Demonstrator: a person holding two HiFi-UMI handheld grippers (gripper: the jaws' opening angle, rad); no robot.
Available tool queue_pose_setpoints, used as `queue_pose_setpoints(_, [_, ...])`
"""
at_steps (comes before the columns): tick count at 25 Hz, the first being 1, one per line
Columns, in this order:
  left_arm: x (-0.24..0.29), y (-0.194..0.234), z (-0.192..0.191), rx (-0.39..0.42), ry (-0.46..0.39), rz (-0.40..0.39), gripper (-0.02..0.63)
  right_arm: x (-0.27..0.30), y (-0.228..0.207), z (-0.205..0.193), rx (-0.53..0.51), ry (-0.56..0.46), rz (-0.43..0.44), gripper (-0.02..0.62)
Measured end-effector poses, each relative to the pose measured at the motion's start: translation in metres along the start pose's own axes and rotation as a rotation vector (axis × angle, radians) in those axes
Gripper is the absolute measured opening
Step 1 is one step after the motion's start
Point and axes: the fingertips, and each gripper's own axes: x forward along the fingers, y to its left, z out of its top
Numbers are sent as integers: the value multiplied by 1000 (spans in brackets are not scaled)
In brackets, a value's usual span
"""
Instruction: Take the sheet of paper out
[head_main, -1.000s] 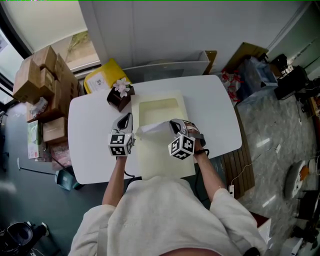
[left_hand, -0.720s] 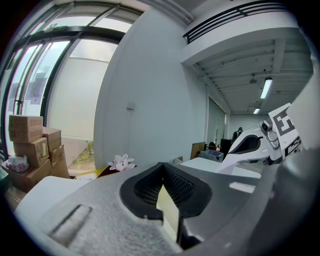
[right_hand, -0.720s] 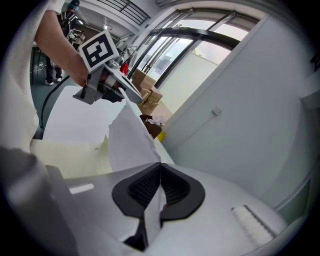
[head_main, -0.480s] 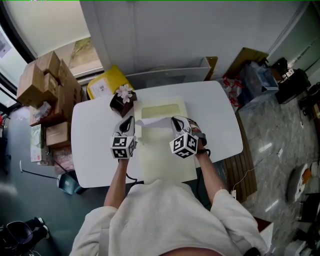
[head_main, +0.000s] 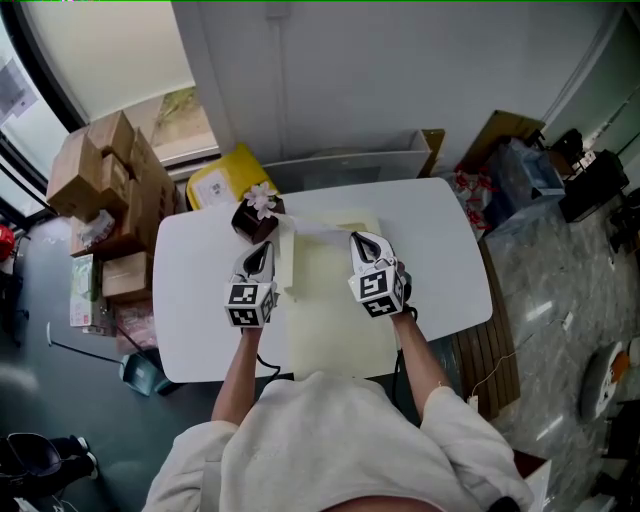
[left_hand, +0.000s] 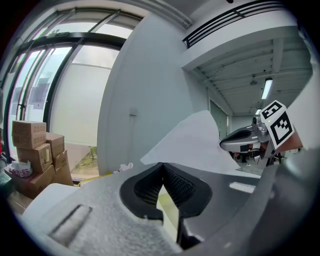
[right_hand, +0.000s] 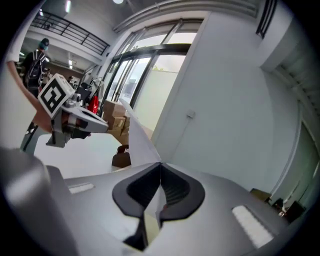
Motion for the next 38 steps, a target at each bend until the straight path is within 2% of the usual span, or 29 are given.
queue_pose_setpoints(4, [-1, 5, 8, 9, -11, 5, 5, -4, -22, 24, 163, -107, -39, 5])
queue_pose_setpoints(8, [-2, 4, 13, 7, -14, -1, 5, -9, -46, 31, 342, -196, -88, 5])
queue_pose_setpoints(12, [-2, 10, 23, 25, -32, 8, 5, -13, -64, 29, 441, -249, -129, 5])
queue_pose_setpoints(24, [0, 17, 44, 44, -52, 23, 5, -21, -77, -13, 530, -193, -179, 5])
queue_pose_setpoints(38, [7, 12, 40, 31, -37, 12, 5, -22, -79, -26, 526, -166, -200, 3])
